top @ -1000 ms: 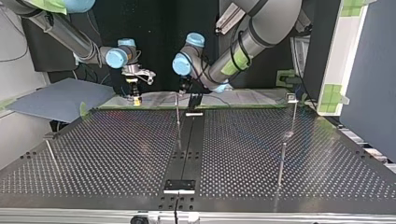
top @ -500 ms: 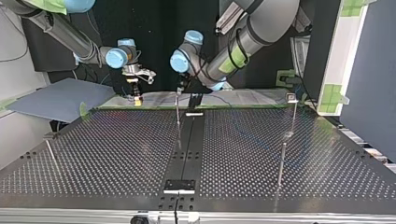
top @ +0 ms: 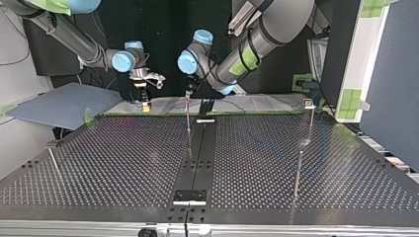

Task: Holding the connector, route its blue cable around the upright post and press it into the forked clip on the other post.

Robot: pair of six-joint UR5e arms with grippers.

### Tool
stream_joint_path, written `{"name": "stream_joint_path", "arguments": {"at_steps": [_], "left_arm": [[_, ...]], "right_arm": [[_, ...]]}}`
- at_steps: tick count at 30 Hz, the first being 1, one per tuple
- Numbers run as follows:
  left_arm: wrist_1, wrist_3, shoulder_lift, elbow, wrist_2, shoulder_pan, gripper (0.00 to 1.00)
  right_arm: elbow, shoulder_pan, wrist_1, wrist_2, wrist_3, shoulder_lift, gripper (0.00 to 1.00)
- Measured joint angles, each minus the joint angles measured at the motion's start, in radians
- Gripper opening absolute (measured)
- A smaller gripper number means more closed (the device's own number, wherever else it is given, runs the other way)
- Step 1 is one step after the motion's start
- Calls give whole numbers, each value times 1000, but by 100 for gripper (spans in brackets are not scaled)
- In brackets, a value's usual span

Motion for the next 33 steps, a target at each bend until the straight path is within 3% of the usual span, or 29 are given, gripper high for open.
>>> {"name": "stream_joint_path", "arguments": {"at_steps": [11, 23, 33], "left_arm": [[-7, -2, 0, 0, -63, 0, 100], [16, -17, 0, 0, -64, -5, 100], [102, -78, -1, -28, -60, -11, 100]], "right_arm": [[0, 2, 0, 0, -1, 0, 7], [0, 3, 0, 0, 0, 0, 7], [-2, 2, 0, -1, 0, 0, 7]]}}
